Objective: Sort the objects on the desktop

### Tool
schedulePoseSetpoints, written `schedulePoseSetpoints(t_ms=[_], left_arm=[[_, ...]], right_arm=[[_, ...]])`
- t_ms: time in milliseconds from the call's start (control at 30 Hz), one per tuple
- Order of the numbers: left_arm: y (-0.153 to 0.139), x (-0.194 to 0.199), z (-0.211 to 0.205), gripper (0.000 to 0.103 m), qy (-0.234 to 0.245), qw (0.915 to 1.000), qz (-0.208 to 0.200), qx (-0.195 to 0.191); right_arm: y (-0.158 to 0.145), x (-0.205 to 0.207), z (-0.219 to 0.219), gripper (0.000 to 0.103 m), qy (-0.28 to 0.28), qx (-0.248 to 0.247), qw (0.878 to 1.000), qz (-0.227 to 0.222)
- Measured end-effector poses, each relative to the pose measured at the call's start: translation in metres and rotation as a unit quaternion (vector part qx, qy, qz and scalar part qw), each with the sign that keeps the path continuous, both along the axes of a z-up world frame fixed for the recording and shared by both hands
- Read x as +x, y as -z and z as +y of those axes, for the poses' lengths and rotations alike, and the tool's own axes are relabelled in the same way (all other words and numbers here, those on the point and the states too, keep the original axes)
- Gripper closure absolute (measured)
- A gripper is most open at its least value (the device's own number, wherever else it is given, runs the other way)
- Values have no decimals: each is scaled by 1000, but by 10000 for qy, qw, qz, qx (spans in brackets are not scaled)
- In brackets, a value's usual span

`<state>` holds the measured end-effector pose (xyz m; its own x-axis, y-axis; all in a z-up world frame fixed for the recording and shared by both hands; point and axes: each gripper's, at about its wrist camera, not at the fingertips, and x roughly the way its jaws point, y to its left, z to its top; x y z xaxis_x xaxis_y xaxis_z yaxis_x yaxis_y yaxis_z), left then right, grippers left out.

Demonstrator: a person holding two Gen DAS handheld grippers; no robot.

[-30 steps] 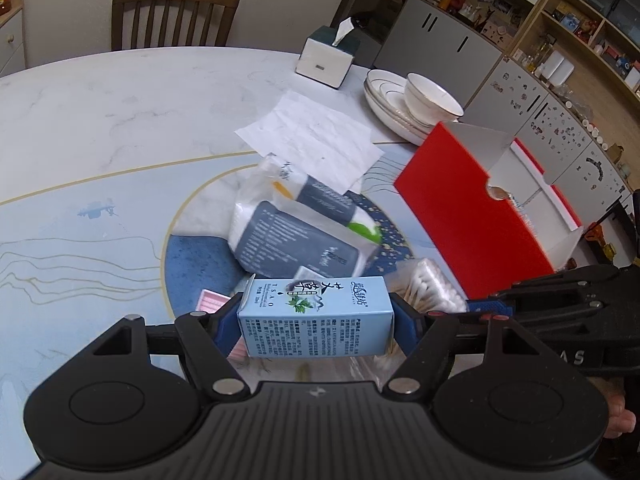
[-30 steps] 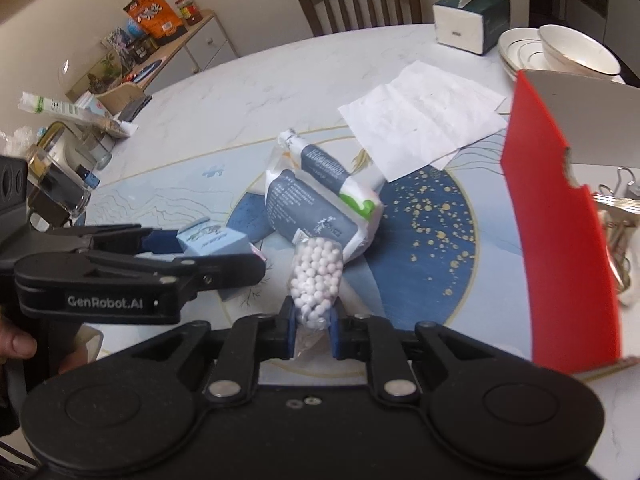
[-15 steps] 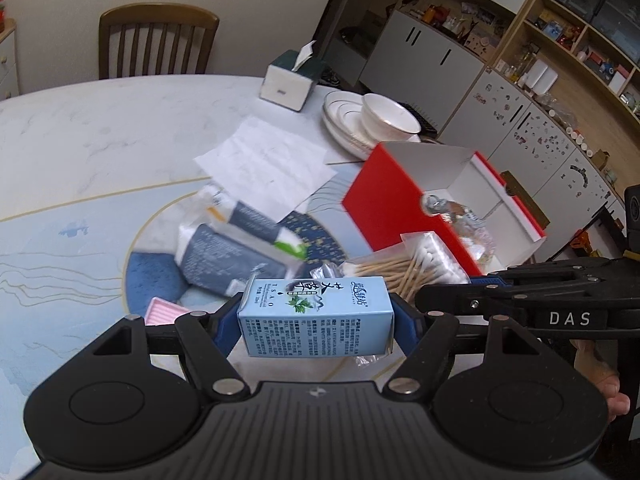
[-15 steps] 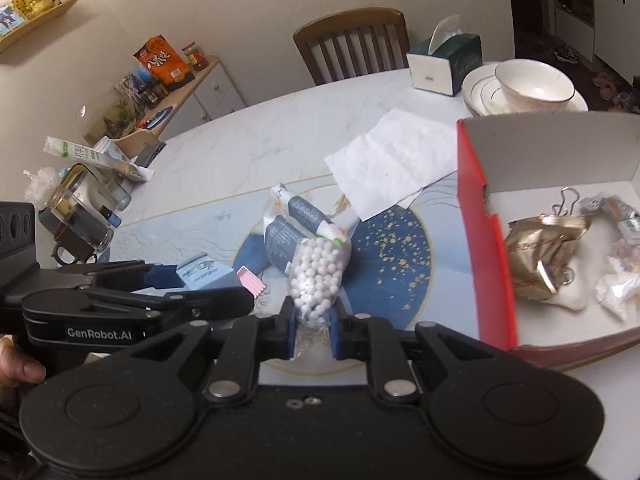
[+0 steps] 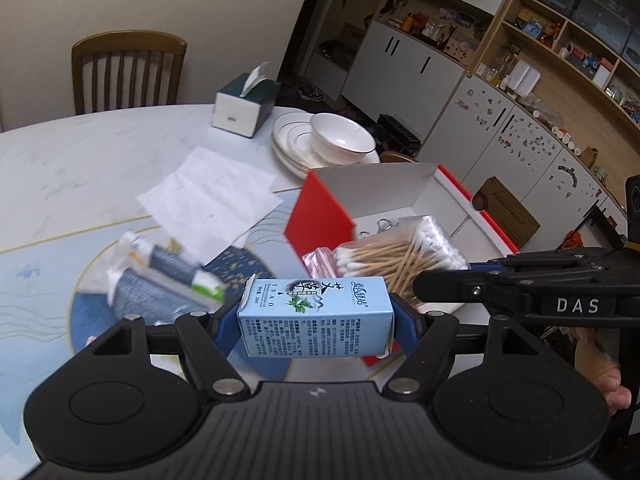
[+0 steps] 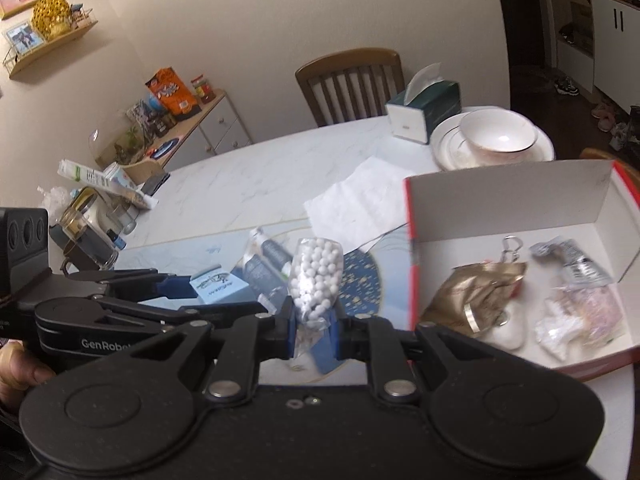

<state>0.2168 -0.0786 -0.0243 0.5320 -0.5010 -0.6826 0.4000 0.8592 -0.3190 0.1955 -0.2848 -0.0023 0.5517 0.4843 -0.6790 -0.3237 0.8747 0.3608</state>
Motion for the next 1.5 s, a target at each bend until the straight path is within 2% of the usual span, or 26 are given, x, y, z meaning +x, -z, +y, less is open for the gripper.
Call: schedulePoseSetpoints(t_ms=[533, 900, 1067, 1300, 1500], left_arm=[[-10, 12, -100, 30, 300, 9991, -202, 220], [10, 37, -176, 30, 854, 9935, -50, 746], [26, 50, -204, 30, 1049, 9886, 60, 1078], [46, 66, -224, 30, 1014, 9845, 240, 1411], [59, 76, -227, 30, 903, 9832, 321, 1554]], right_arm=[[-6, 13, -99, 88, 380, 302, 9984, -288], [10, 35, -165, 88, 949, 42, 9950, -300], [27, 50, -178, 88, 1046, -26, 9945, -31], [53, 65, -179, 88, 902, -119, 9954, 314], [63, 73, -173, 88, 695, -224, 9965, 394]])
